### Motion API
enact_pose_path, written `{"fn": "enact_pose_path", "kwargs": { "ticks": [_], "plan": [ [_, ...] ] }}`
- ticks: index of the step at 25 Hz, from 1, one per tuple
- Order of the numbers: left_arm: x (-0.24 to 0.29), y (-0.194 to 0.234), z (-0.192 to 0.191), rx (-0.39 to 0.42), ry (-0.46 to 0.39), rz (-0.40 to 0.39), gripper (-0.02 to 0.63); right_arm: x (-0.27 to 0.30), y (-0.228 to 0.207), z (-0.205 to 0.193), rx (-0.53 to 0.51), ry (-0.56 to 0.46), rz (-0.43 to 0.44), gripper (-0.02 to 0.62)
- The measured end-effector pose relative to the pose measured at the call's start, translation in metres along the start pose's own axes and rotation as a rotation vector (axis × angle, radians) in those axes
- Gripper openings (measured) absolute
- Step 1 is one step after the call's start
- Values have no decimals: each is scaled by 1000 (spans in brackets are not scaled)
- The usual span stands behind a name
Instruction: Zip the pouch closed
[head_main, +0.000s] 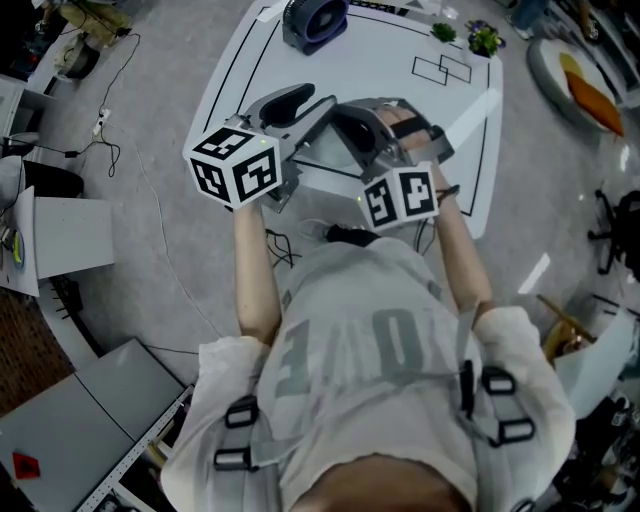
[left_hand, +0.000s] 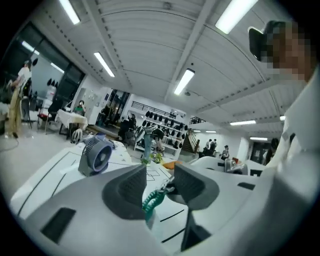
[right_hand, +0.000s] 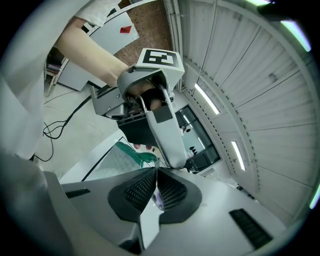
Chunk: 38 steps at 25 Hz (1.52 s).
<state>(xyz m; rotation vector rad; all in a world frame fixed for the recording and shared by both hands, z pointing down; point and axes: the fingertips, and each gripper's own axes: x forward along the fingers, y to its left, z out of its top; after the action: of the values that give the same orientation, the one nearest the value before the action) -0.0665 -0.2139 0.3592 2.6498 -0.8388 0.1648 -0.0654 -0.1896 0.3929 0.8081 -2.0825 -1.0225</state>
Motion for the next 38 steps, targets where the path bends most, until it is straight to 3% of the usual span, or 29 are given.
{"fn": "enact_pose_path", "kwargs": {
  "ticks": [3, 5, 7, 13, 19, 23, 25, 33, 38],
  "plan": [
    [2, 0, -5, -135, 4, -46, 151, -1, 1, -1, -1, 5, 3, 17],
    [3, 2, -10, -173, 19, -39, 94, -1, 3, -2, -8, 10, 10, 17],
    [4, 6, -16, -162, 38, 1, 17, 0, 6, -2, -17, 18, 21, 17],
    [-8, 21, -24, -86, 52, 159, 6, 1, 9, -11, 16, 45, 10, 17],
    [-10, 16, -14, -136, 16, 57, 9, 4, 10, -6, -121, 30, 24, 17],
    [-10, -2, -13, -75, 64, -34, 14, 6, 10, 1, -183, 13, 25, 17],
    [-11, -8, -17, -51, 77, -58, 58, 7, 10, 1, -199, 12, 29, 17],
    [-18, 10, -23, 47, 133, 52, 74, 5, 16, 6, -222, 0, 44, 17],
    [-29, 12, -20, 24, 99, 76, 74, 1, 18, 6, -211, 4, 39, 17]
  ]
}}
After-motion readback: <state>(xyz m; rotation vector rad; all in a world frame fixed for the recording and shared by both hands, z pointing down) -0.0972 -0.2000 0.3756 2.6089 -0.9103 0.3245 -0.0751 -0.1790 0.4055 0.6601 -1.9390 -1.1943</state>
